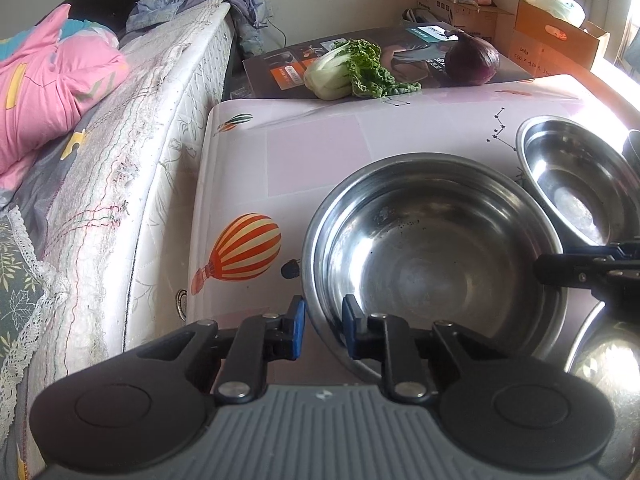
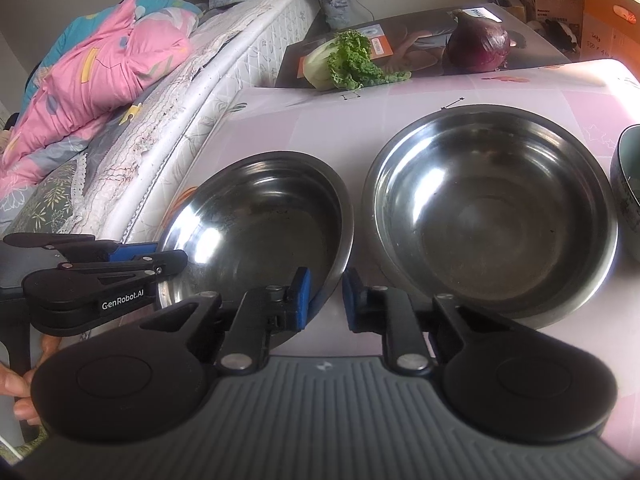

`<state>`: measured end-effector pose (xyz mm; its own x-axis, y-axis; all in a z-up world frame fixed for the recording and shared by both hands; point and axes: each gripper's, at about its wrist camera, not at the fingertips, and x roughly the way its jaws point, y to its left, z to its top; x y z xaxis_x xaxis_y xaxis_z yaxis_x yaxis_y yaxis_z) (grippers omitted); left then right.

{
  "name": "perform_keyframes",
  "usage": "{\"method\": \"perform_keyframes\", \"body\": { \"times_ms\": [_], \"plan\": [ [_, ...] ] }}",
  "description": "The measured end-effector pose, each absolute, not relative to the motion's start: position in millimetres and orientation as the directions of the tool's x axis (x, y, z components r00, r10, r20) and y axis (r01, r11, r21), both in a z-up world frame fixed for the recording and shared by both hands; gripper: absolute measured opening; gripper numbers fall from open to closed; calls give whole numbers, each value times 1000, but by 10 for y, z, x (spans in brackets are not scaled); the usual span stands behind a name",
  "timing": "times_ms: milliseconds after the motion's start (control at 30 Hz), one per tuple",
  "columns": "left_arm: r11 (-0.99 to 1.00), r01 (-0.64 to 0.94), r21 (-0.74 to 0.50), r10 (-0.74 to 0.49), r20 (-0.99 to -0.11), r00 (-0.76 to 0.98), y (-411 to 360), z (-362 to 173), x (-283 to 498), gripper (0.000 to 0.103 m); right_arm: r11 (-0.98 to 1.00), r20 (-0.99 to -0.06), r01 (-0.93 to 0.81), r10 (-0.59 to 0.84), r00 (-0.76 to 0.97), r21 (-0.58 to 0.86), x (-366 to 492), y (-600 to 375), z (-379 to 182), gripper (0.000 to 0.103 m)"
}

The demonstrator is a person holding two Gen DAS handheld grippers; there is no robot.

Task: Organize plates and bowls

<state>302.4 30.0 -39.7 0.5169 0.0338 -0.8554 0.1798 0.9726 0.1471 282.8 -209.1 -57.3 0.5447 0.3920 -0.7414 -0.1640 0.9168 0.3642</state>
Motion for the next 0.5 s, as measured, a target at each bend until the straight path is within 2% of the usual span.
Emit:
{"method": "perform_keyframes", "body": {
  "times_ms": [400,500],
  "plan": [
    [981,154,118,29,-873,486,630,-331,2684,23,900,-746,-275,434,505,337,2797,-1776,-542,16],
    [979,150,138,43,-859,509,660,-302,2648,28,902,-745,-280,430,510,329,2805,-1731,-526,16]
  ]
}}
